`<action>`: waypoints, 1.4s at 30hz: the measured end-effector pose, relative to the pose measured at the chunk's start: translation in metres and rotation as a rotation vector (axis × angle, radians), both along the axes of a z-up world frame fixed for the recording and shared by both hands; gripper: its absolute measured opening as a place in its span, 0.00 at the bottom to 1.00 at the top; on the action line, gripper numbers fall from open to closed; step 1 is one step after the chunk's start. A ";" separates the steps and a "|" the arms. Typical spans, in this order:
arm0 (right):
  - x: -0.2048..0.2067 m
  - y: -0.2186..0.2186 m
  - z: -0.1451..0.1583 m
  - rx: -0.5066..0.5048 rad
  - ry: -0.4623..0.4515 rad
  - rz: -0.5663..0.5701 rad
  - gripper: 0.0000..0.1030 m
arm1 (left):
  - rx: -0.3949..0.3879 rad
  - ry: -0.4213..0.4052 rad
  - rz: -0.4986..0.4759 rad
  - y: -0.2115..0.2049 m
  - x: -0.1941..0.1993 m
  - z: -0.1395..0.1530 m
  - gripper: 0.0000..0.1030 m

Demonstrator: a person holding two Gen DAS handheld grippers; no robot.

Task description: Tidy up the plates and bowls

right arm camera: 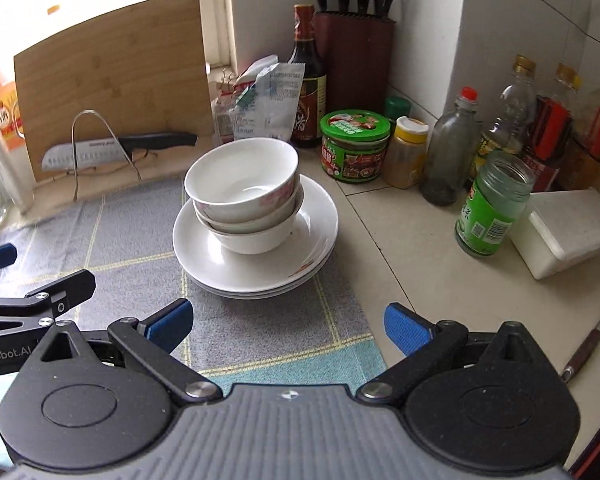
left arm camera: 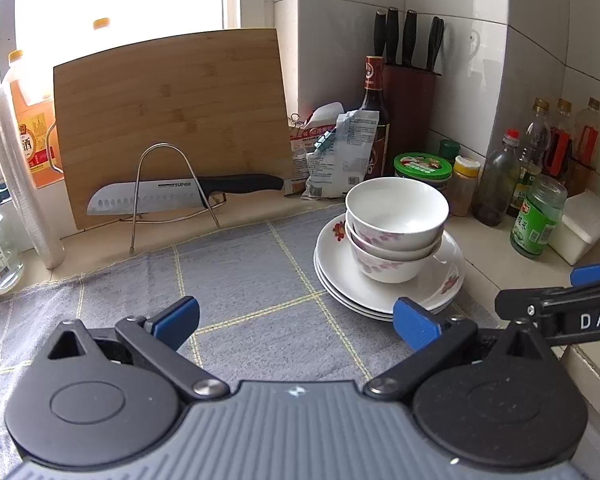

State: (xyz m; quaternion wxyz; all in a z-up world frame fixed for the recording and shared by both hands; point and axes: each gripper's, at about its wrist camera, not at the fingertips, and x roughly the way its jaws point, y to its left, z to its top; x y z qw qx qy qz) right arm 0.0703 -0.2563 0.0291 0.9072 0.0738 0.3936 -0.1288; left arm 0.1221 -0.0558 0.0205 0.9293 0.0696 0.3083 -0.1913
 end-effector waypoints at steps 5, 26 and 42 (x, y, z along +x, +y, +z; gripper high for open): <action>-0.007 0.008 0.006 0.019 -0.026 -0.012 1.00 | 0.018 -0.007 0.027 0.004 -0.008 0.005 0.99; -0.014 0.015 0.014 0.005 -0.049 -0.007 1.00 | -0.016 0.003 0.031 0.012 -0.016 0.013 0.99; -0.013 0.015 0.015 -0.005 -0.051 -0.013 1.00 | -0.012 0.004 0.033 0.011 -0.015 0.014 0.99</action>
